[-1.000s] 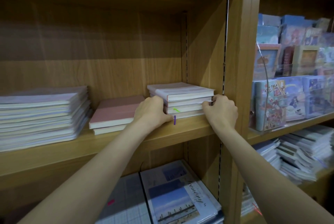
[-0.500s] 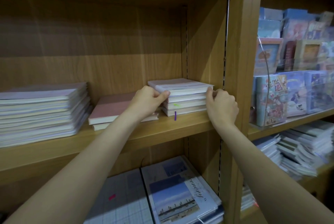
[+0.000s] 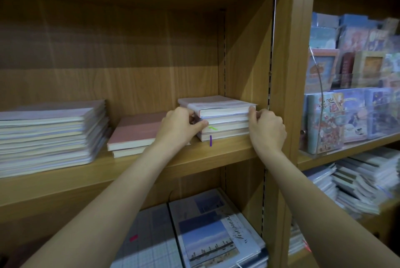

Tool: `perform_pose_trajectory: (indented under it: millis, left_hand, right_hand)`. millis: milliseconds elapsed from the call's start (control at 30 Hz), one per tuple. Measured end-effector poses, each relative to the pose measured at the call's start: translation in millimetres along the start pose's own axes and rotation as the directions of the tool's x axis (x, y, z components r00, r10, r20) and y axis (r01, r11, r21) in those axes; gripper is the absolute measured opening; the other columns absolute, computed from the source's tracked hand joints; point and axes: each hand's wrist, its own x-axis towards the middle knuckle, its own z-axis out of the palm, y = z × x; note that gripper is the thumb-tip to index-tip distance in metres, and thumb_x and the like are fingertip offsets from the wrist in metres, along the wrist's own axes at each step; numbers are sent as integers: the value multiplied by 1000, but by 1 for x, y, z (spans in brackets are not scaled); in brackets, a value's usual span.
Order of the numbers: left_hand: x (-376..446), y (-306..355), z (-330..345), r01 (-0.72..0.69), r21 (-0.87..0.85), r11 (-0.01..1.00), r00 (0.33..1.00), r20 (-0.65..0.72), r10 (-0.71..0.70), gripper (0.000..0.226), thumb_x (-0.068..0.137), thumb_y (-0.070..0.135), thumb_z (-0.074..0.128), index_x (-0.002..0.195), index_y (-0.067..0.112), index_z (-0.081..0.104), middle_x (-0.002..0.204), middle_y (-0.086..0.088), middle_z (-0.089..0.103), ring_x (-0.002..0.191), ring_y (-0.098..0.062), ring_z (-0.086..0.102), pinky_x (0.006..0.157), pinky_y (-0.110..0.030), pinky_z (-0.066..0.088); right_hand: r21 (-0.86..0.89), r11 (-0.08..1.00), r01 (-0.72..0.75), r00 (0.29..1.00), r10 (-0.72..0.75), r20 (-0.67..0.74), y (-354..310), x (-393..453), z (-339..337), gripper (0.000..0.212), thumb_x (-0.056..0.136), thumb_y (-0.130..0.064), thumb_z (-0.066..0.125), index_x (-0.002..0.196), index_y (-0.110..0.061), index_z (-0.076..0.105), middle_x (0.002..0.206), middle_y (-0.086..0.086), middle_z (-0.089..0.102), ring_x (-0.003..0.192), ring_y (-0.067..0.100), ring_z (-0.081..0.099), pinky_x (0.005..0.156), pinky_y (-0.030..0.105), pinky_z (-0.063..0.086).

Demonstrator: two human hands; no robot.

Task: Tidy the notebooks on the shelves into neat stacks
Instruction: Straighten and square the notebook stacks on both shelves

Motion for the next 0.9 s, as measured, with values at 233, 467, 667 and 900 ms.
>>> perform_pose_trajectory:
  millis: [233,467,667,900]
  left_hand:
    - [-1,0,-1,-4,-33,999,1000,28,5,29,89,34,60,109,15,67,109,0,68,105,-14,61,85,-30,48]
    - [2,3,-4,22,-44,999,994,107,-17,14,90,30,60,88,18,65,93,1,69,80,-17,61,79,-34,51]
    - [-3,13,-18,38,-30,999,958,284,-28,19,83,14,67,100,7,65,101,-4,69,94,-16,62,79,-28,46]
    - [-1,25,-25,90,67,994,911,398,-109,19,82,0,59,101,0,63,105,-15,68,102,-28,62,88,-35,49]
  right_hand:
    - [-10,1000,-2,1000,3,7,1,0,0,42,100,-40,35,88,-9,61,80,6,61,74,22,60,65,32,45]
    - [-16,1000,-14,1000,15,26,1,1,0,41,100,-38,35,90,-8,61,81,8,63,76,26,61,68,36,49]
    - [-25,1000,0,999,1,50,-2,-2,-5,33,101,-34,33,101,-10,56,84,5,59,83,26,61,71,37,47]
    - [-36,999,2,998,0,57,-3,-3,-6,34,102,-31,32,101,-8,57,86,8,62,82,27,61,68,33,43]
